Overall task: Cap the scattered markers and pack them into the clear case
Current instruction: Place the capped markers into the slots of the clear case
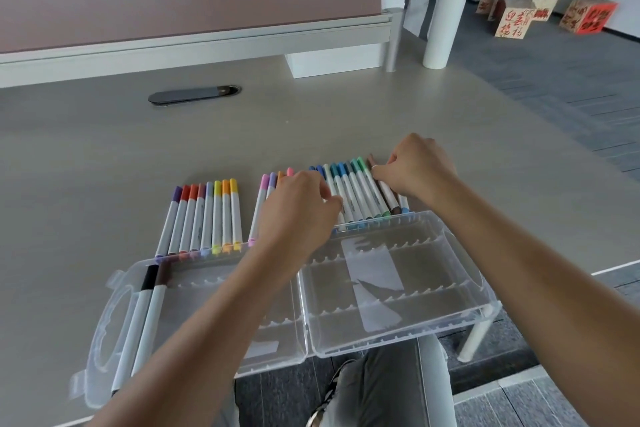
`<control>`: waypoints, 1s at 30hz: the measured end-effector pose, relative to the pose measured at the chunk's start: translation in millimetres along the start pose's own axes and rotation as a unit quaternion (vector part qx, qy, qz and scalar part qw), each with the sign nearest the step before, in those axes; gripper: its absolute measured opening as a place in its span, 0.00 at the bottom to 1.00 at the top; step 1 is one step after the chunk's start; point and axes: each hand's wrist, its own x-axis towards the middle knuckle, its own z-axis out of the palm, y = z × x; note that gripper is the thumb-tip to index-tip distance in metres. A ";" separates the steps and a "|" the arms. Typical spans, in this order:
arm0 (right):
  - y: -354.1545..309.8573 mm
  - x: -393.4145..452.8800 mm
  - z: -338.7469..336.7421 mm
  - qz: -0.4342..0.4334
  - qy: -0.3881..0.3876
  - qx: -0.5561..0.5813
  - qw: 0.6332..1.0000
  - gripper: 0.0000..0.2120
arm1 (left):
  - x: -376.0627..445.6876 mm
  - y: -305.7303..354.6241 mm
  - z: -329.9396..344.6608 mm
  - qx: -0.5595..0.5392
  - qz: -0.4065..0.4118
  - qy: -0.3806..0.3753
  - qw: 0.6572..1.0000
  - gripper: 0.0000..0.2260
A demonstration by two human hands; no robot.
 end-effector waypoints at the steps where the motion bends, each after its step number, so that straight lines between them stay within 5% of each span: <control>1: 0.1 1.0 1.2 -0.004 -0.001 0.004 1.000 0.20 | 1.4 1.3 -0.4 0.003 0.000 0.004 1.000 0.06; 9: -0.2 2.3 6.6 -0.017 0.008 0.040 0.999 0.24 | 14.0 17.7 -3.8 0.027 -0.016 -0.010 0.999 0.07; 18: 15.4 -6.8 -16.4 0.030 0.042 0.293 0.955 0.25 | 34.0 41.1 6.4 0.113 -0.019 -0.025 0.993 0.09; 30: 30.8 -29.9 -35.7 0.041 0.017 0.366 0.930 0.15 | 56.4 60.4 19.8 0.163 -0.045 -0.031 0.985 0.11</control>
